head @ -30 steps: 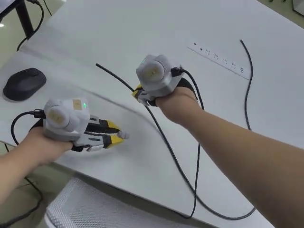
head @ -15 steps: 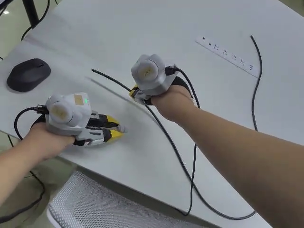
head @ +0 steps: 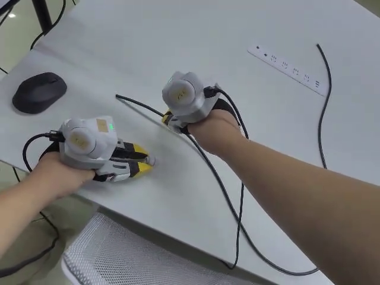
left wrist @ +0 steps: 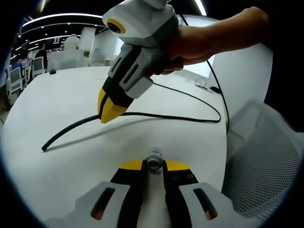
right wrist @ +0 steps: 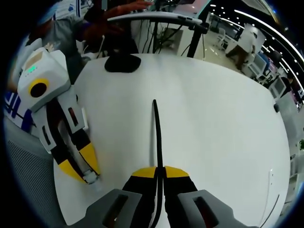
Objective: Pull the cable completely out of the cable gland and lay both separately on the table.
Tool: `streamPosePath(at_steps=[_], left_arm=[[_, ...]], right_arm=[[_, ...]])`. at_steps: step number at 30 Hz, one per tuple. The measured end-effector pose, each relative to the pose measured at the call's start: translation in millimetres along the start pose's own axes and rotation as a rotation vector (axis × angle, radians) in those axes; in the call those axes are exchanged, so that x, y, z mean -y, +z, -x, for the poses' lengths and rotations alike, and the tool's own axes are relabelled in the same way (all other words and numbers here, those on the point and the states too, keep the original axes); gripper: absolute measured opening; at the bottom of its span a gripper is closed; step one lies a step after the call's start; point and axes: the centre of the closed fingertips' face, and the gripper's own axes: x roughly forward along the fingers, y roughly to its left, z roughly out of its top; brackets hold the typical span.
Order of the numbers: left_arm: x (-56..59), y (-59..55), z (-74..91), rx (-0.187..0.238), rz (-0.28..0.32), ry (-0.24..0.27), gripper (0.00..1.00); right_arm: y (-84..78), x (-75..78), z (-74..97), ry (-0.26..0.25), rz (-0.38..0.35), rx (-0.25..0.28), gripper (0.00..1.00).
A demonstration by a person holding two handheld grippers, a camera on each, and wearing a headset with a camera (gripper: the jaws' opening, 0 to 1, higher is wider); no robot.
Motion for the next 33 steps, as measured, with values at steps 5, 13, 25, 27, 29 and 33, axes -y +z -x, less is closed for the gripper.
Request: streamPosePath(at_steps=[5,13,25,27,29,33], left_arm=[[2.7,-2.2,0.8,-0.023,-0.019,0.0,0.16],[3.9,-3.3,0.9,-0.042,-0.044,0.007,0.17],[4.0,11.9,12.1,-0.029,-0.053,0.044,0.3],[6.0,15.7,15.1,-0.027,-0.054,0.045,0.33],[8.7,19.8,18.7,-0.023,-0.056,0.046,0.34],[12.0,25.9,23.7,-0.006,-0.034,0.046,0.38]], right_arm=[[-10.3,-2.9,-8.3,0.006,0.046,-0.038,0.0],[-17.4,-4.8,-6.5,-0.007,0.037,-0.04,0.09],[-11.5,2.9,49.5,-0.088,-0.087,0.154,0.17],[-14.6,2.5,62.4,-0.098,-0.124,0.195,0.19],[-18.7,-0.1,75.4,-0.1,-0.169,0.238,0.22],[-33.9,-8.2,96.1,-0.104,-0.209,0.274,0.25]])
